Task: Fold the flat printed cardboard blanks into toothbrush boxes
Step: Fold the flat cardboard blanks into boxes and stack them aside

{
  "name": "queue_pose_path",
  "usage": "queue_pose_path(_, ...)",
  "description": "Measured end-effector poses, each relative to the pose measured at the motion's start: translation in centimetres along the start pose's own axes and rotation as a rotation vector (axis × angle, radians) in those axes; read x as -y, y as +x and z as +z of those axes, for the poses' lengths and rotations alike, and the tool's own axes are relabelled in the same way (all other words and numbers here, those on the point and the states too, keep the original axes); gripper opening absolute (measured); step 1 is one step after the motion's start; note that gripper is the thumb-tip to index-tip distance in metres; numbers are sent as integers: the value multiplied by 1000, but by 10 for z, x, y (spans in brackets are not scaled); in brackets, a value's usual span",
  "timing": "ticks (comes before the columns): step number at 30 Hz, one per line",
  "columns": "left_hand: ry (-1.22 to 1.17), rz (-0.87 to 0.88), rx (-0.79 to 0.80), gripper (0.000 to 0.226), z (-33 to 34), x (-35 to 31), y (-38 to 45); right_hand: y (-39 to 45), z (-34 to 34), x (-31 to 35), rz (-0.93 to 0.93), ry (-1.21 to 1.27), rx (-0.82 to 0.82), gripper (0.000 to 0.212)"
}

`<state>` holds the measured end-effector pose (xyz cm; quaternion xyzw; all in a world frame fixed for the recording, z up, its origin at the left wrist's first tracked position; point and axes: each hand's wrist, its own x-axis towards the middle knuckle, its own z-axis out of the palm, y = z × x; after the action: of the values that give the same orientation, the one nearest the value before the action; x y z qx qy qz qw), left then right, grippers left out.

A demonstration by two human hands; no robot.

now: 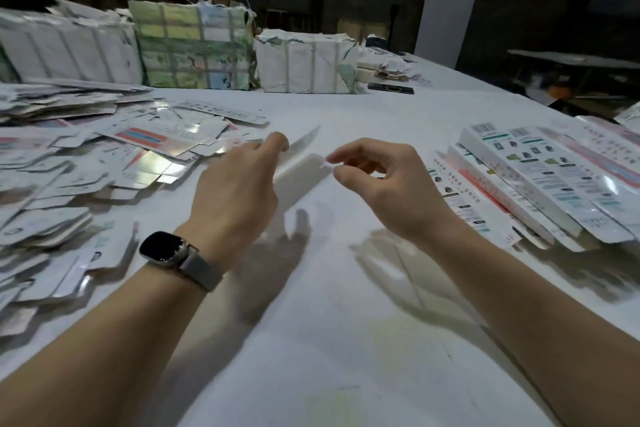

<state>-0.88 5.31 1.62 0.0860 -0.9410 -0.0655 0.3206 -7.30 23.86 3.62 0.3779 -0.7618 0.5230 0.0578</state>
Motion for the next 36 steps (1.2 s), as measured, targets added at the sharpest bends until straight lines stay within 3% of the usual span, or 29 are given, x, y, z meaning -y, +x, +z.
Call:
queue_pose_path(3, -311, -118, -138, 51, -8, -6, 1, 2, 1, -3, 3, 57, -36, 15)
queue_pose_path(5, -686, -299, -108, 47, -14, -11, 2, 3, 2, -4, 5, 95, -79, 12)
queue_pose_path(8, -1234, -538, 82, 52, -18, -21, 2, 5, 1, -8, 25, 67, -169, 29)
queue_pose_path(10, -1396, -550, 280, 60, -19, -28, -2, 7, -3, -10, 82, 57, -214, 42)
queue_pose_path(13, -1466, -405, 561, 69, -20, -35, -10, 8, -8, -13, 162, 141, -213, 54)
queue_pose_path(16, -1567, -341, 654, 81, -22, -40, -15, 8, -8, -10, 101, 81, -165, 58)
queue_pose_path(19, -1684, -313, 646, 75, -23, -47, -20, 3, -1, -6, -19, -16, -79, 62)
queue_pose_path(21, -1835, -390, 662, 53, -24, -53, -22, 0, 3, -6, -31, -79, -21, 61)
queue_pose_path(23, -1843, -451, 656, 35, -23, -55, -24, 0, 1, -7, -16, -146, 12, 58)
queue_pose_path(27, -1851, -470, 601, 47, -18, -51, -20, 5, -8, -8, 17, -124, -36, 48)
queue_pose_path(33, -1936, -524, 589, 43, -21, -53, -22, 5, -7, -11, -45, -130, -64, 40)
queue_pose_path(36, -1833, -536, 536, 53, -20, -53, -23, 4, -6, -11, -76, -146, -50, 33)
